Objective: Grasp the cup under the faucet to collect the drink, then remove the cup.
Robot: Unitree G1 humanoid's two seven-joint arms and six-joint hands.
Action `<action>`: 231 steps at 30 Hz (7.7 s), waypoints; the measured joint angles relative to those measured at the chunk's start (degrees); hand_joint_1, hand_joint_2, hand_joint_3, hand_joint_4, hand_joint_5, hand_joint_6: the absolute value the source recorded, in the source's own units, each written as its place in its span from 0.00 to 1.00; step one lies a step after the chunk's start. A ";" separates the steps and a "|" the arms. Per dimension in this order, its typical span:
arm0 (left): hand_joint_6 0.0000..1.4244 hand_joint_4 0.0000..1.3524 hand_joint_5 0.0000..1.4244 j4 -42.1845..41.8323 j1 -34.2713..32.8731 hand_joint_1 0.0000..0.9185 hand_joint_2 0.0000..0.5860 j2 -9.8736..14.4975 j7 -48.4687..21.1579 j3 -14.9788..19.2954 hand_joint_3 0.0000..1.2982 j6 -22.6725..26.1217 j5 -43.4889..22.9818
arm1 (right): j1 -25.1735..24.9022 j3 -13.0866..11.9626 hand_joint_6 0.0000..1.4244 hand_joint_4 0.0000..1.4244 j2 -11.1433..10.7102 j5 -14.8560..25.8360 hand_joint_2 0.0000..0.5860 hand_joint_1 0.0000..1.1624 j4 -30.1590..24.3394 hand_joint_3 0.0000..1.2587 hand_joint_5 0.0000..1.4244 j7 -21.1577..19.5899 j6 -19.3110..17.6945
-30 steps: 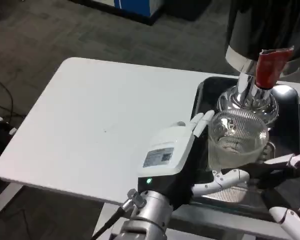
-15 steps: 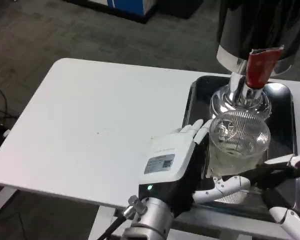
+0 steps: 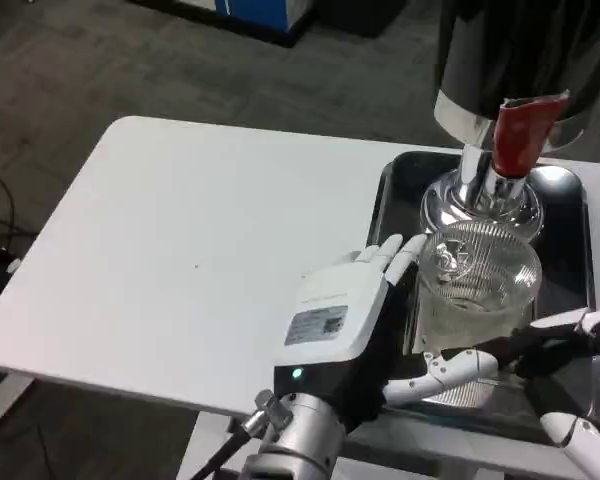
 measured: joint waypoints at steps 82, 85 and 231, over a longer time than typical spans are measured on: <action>0.14 0.09 0.12 -21.77 -0.16 0.11 0.07 2.26 -14.28 16.88 0.13 -3.50 -20.94 | -0.23 1.30 0.27 0.41 0.54 -0.13 0.67 0.36 -0.35 0.45 0.39 0.00 -0.49; 0.15 0.12 0.15 -21.77 -2.78 0.12 0.07 0.78 -14.39 18.86 0.14 -3.77 -25.81 | -0.27 1.30 0.27 0.41 0.54 -0.16 0.67 0.36 -0.35 0.45 0.39 0.00 -0.48; 0.24 0.34 0.31 -19.39 -13.43 0.11 0.11 2.69 -26.95 14.04 0.32 -6.68 -45.03 | -1.21 2.09 0.29 0.38 1.31 0.17 0.60 0.43 3.05 0.35 0.38 -0.28 -0.49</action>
